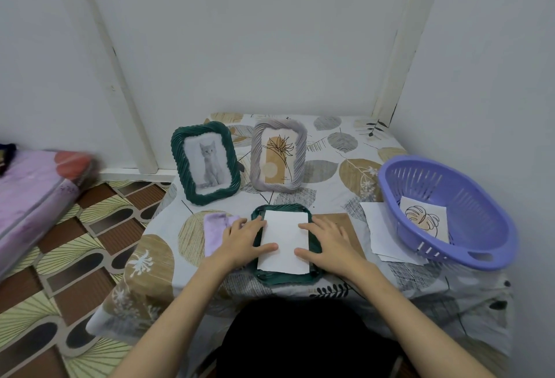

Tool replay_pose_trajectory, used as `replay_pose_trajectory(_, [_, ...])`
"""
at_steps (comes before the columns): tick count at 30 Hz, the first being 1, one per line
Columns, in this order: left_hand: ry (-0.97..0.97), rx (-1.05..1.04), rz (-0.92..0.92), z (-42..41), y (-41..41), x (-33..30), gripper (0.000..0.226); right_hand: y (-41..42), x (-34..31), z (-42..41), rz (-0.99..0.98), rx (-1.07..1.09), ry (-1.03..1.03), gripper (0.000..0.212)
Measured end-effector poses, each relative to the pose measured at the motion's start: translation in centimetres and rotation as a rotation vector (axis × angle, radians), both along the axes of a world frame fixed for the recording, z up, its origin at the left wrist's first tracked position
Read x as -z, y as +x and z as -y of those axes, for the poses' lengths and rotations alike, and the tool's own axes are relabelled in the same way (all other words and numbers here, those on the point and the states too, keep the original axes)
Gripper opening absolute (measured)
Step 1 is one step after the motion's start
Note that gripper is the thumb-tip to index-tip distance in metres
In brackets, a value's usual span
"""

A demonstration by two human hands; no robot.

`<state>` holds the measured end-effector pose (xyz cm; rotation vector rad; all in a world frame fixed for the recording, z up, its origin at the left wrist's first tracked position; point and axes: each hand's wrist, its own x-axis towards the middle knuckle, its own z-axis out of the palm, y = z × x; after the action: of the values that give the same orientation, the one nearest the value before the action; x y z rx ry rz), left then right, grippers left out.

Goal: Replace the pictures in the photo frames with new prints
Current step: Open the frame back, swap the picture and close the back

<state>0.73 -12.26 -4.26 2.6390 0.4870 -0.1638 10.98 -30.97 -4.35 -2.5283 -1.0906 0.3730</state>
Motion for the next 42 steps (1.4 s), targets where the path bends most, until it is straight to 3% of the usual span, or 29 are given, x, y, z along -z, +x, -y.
replay_pose_trajectory(14, [0.027,0.138,-0.060,-1.2,-0.7,-0.1,0.081,0.3,0.4,-0.4,0.004,-0.072,-0.064,0.055])
replay_pose_trajectory(19, [0.052,0.141,-0.024,-0.5,-0.7,0.2,0.087,0.5,0.2,-0.7,0.006,-0.052,-0.072,0.069])
replay_pose_trajectory(26, [0.052,0.022,0.037,-0.5,-0.4,0.4,0.071,0.8,0.1,-0.4,-0.004,-0.099,-0.132,0.065])
replay_pose_trajectory(31, [-0.040,0.047,0.004,-1.4,-0.4,-0.2,0.065,1.3,0.0,-0.5,-0.020,-0.129,-0.152,0.057])
replay_pose_trajectory(34, [-0.003,0.091,-0.023,-1.6,-0.5,-0.1,0.081,1.4,0.0,-0.8,-0.041,-0.135,-0.143,0.053])
replay_pose_trajectory(38, [-0.017,0.152,-0.060,-1.7,-0.9,0.2,0.137,1.0,0.2,-0.8,-0.040,-0.119,-0.113,0.050])
replay_pose_trajectory(42, [-0.018,0.148,-0.087,-1.4,-0.9,0.0,0.133,0.6,0.6,-0.9,0.003,-0.100,-0.119,0.062])
